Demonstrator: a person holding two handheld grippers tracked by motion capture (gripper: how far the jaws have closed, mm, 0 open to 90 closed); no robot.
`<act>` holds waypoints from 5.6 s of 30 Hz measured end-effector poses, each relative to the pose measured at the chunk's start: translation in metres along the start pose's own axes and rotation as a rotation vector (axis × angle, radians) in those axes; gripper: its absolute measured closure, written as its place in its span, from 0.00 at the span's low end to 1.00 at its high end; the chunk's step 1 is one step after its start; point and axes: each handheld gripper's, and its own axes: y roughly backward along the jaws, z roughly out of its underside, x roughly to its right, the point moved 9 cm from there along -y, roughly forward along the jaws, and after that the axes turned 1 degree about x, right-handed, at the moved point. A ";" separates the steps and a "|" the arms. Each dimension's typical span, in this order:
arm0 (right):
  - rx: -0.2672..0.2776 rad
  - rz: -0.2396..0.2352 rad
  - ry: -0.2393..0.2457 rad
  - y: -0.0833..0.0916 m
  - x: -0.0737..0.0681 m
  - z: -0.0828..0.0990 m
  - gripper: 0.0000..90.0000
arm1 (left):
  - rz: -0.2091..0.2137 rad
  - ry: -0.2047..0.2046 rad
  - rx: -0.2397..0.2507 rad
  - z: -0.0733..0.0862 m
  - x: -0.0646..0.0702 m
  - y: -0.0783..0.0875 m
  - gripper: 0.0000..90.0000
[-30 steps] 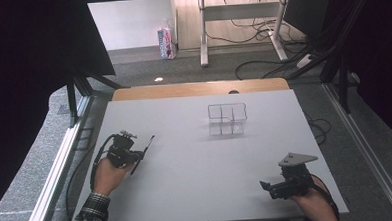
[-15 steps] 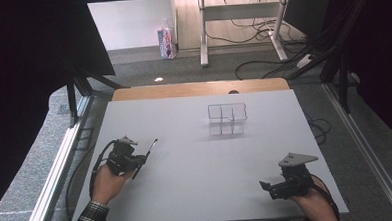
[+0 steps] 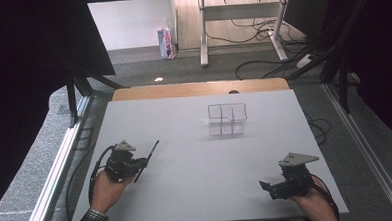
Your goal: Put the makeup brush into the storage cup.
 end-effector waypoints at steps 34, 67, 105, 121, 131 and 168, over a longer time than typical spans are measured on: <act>0.110 -0.063 0.008 0.005 -0.012 -0.018 0.00 | 0.239 -0.064 0.235 -0.010 0.072 0.020 0.93; 0.230 -0.242 -0.028 -0.003 -0.055 -0.062 0.02 | 0.280 -0.144 0.285 -0.021 0.119 0.007 0.93; 0.222 -0.414 -0.151 -0.028 -0.091 -0.102 0.13 | 0.323 -0.188 0.279 -0.041 0.154 -0.030 0.93; 0.202 -0.521 -0.210 -0.036 -0.101 -0.108 0.52 | 0.346 -0.196 0.298 -0.045 0.167 -0.038 0.93; 0.186 -0.659 -0.310 -0.040 -0.108 -0.110 0.93 | 0.343 -0.222 0.279 -0.044 0.171 -0.041 0.92; 0.207 -0.462 -0.148 -0.033 -0.095 -0.107 0.93 | 0.238 -0.168 0.187 -0.032 0.141 -0.035 0.21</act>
